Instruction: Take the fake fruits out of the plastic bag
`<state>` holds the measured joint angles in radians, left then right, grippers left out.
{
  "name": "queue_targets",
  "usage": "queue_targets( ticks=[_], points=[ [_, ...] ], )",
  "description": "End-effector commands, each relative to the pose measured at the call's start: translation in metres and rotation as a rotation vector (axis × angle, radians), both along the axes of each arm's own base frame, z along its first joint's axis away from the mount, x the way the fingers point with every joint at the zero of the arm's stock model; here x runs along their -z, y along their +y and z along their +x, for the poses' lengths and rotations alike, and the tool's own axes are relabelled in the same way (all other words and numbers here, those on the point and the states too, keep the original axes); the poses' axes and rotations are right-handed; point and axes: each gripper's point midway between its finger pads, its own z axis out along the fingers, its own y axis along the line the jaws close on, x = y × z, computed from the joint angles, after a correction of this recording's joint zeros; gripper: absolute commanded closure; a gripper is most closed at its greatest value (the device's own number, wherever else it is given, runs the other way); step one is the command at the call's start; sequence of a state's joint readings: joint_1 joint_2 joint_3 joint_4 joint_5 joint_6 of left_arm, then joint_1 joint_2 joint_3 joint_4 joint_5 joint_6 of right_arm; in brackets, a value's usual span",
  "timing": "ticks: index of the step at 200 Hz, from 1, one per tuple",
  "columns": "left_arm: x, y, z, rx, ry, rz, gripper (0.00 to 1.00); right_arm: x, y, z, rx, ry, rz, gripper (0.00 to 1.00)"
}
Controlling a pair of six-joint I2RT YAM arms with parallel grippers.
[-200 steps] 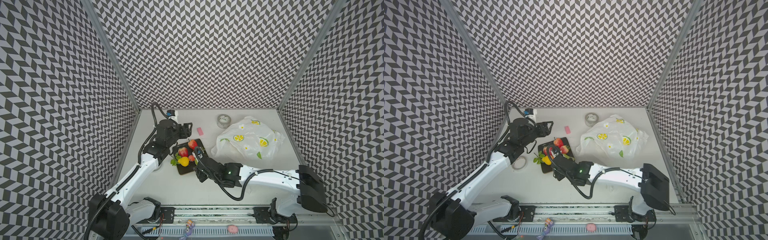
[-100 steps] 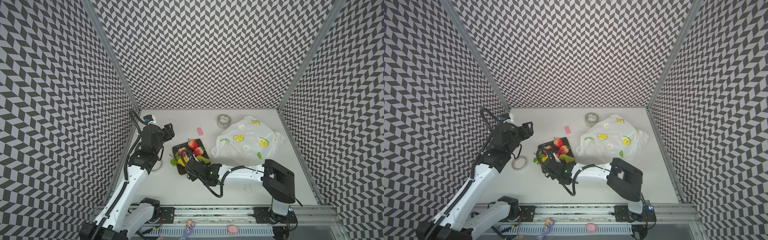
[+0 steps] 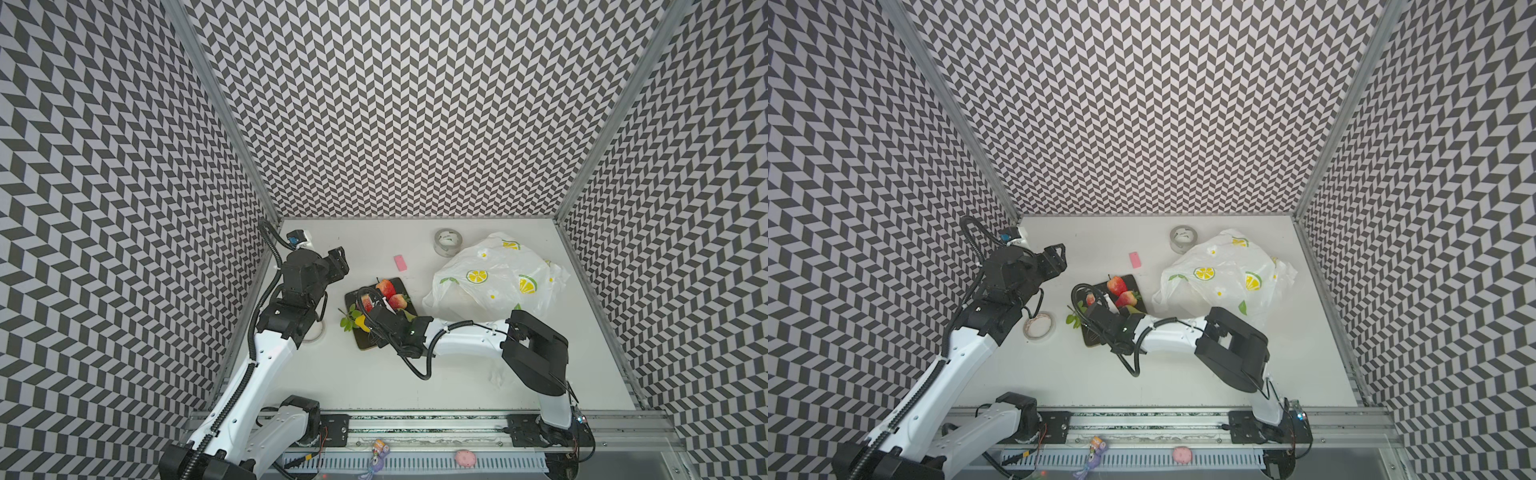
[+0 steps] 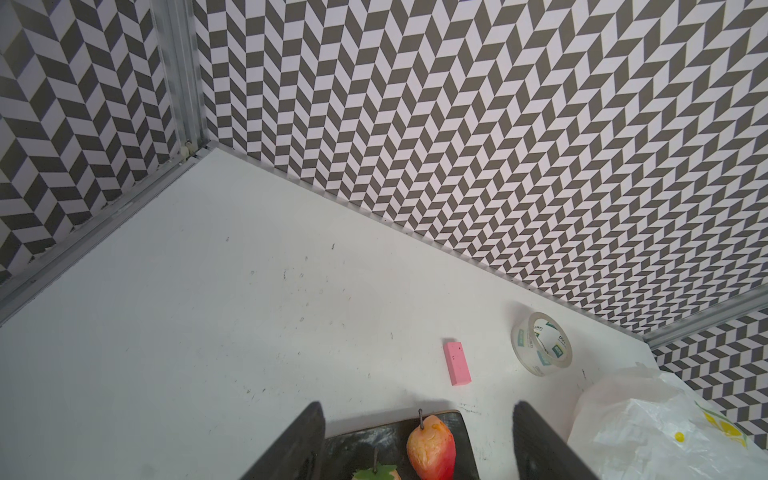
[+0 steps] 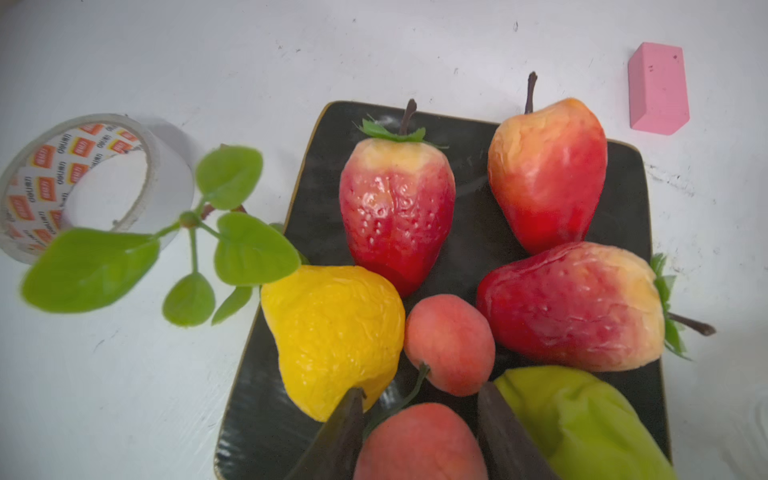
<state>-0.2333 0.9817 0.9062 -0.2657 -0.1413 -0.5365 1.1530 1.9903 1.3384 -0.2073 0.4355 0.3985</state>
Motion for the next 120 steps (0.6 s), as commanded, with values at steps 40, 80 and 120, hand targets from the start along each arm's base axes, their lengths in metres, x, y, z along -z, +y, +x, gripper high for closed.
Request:
queue_targets(
  ticks=[40,80,120],
  points=[
    [0.003,0.004,0.000,-0.011,0.005,-0.002,0.28,-0.006,0.002,0.004,0.006,-0.028,0.009,0.43],
    [0.000,0.001,0.000,0.003,-0.004,-0.008,0.28,-0.062,0.008,0.002,-0.008,-0.059,0.124,0.42],
    [-0.006,-0.017,0.004,0.109,-0.035,-0.016,0.29,-0.146,-0.027,-0.010,0.022,-0.100,0.222,0.43]
  ],
)
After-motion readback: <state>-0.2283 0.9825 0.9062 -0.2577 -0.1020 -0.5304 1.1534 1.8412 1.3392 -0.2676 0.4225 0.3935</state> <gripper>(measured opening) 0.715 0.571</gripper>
